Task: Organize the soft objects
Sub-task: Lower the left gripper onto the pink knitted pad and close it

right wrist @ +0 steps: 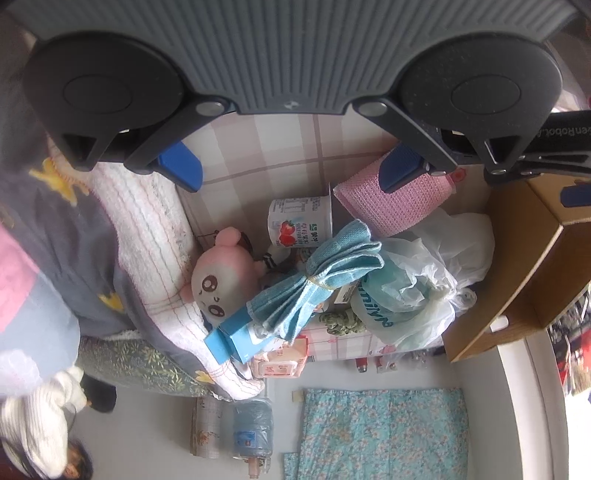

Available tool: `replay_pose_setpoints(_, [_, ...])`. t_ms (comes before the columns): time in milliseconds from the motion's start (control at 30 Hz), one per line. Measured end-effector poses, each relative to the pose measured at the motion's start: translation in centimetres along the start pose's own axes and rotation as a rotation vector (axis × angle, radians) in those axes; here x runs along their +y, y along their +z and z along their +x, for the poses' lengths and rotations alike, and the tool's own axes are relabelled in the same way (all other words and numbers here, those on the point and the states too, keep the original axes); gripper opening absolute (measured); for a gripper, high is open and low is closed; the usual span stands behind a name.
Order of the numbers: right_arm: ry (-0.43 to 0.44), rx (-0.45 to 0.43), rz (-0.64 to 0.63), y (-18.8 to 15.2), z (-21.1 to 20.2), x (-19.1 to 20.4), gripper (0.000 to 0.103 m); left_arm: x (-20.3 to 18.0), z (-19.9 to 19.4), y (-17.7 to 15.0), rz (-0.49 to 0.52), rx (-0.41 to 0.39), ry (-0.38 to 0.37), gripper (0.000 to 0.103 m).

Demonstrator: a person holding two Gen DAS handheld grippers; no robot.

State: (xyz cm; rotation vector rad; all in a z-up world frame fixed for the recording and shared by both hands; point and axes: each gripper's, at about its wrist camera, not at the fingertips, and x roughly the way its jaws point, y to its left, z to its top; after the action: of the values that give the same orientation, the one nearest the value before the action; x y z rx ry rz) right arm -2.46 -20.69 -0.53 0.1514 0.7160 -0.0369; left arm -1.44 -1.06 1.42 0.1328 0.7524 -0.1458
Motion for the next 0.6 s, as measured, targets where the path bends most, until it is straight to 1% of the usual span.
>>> replay_pose_setpoints(67, [0.071,0.003,0.069,-0.4,0.3,-1.2,0.102,-0.4,-0.2,0.3,0.054,-0.019,-0.08,0.102])
replay_pose_setpoints(133, [0.141,0.006,0.139,-0.7,0.6,-2.2,0.102,-0.7,0.0,0.8,0.092,-0.023,-0.136,0.102])
replay_pose_setpoints(200, [0.193,0.006,0.195,-0.8,1.2,-2.8,0.102,-0.8,0.5,1.2,0.107,-0.038,-0.166,0.101])
replay_pose_setpoints(267, [0.26,0.021,0.254,-0.7,2.1,-3.2,0.1,-1.0,1.3,1.5,0.12,-0.038,-0.179,0.095])
replay_pose_setpoints(300, [0.287,0.028,0.278,-0.7,2.5,-3.4,0.098,-1.0,1.6,1.6,0.125,-0.036,-0.192,0.089])
replay_pose_setpoints(333, [0.308,0.034,0.296,-0.7,3.0,-3.5,0.095,-1.0,2.1,1.8,0.13,-0.031,-0.208,0.082])
replay_pose_setpoints(367, [0.327,0.045,0.316,-0.6,3.6,-3.6,0.09,-1.0,2.5,1.9,0.134,-0.021,-0.227,0.079])
replay_pose_setpoints(400, [0.341,0.055,0.333,-0.5,4.1,-3.7,0.087,-1.0,2.9,2.0,0.137,-0.014,-0.239,0.073])
replay_pose_setpoints(433, [0.362,0.07,0.356,-0.5,4.8,-3.9,0.082,-1.0,3.3,2.0,0.142,-0.003,-0.248,0.066])
replay_pose_setpoints(467, [0.383,0.089,0.379,-0.6,5.5,-4.0,0.077,-1.2,3.8,2.0,0.151,0.01,-0.247,0.062])
replay_pose_setpoints(533, [0.425,0.134,0.428,-0.6,7.1,-4.2,0.07,-1.4,4.8,1.9,0.174,0.037,-0.23,0.044])
replay_pose_setpoints(600, [0.459,0.175,0.468,-0.8,8.5,-4.4,0.065,-1.8,5.7,1.9,0.195,0.061,-0.203,0.034])
